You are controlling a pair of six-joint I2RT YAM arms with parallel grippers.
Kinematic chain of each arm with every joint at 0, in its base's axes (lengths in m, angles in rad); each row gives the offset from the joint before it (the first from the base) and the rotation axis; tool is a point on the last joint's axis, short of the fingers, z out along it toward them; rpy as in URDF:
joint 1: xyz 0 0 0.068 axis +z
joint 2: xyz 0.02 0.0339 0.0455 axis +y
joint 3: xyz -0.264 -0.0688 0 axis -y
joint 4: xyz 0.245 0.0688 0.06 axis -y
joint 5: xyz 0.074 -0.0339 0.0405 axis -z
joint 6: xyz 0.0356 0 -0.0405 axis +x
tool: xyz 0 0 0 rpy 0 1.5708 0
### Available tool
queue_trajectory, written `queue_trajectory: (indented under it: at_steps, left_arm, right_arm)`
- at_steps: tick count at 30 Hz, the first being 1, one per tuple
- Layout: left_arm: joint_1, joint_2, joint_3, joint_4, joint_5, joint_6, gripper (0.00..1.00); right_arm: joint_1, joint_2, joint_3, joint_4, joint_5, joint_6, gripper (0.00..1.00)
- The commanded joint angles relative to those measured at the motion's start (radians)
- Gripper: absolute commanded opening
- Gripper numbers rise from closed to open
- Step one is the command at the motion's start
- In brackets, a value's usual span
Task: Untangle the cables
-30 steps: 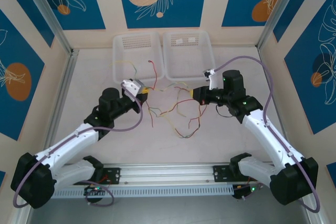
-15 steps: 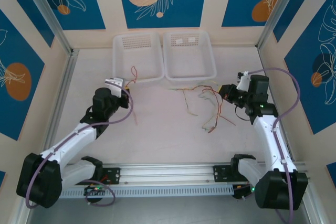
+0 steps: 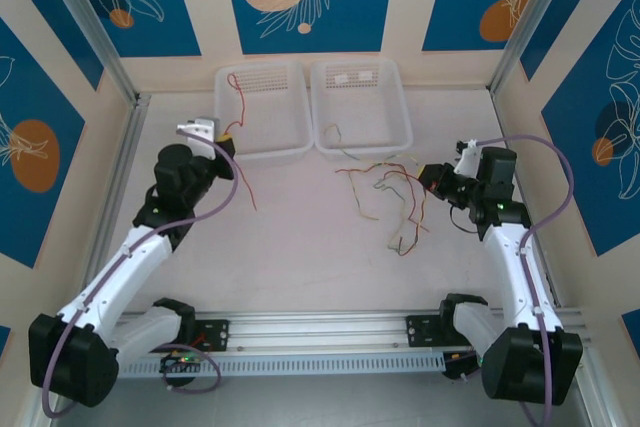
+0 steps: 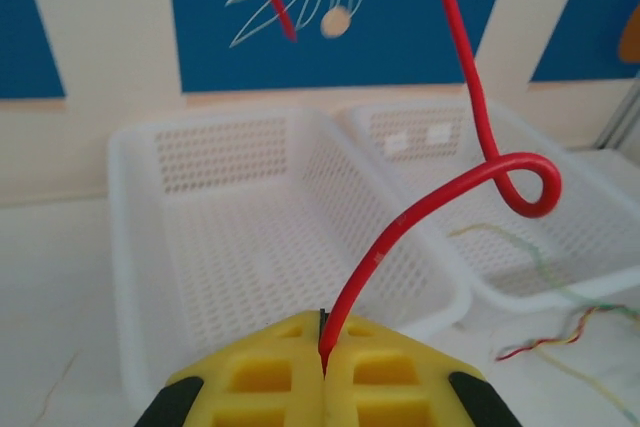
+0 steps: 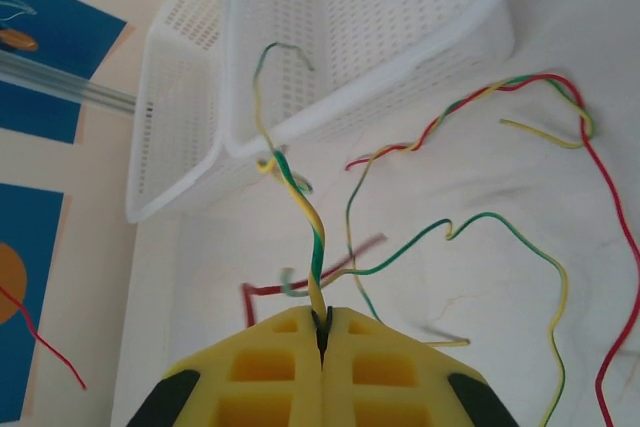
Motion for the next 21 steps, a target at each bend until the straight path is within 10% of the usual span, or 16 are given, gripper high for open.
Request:
queue_trajectory:
  at_steps: [1, 21]
  left_arm:
    - [0.01, 0.046, 0.126, -0.095, 0.11, 0.004, 0.0]
    - [0.059, 0.991, 1.063, -0.677, 0.014, 0.136, 0.0]
  right_arm:
    - [0.023, -0.061, -0.021, 0.069, -0.07, -0.021, 0.0]
    - [0.162, -0.251, 0.096, 0.074, 0.003, -0.107, 0.0]
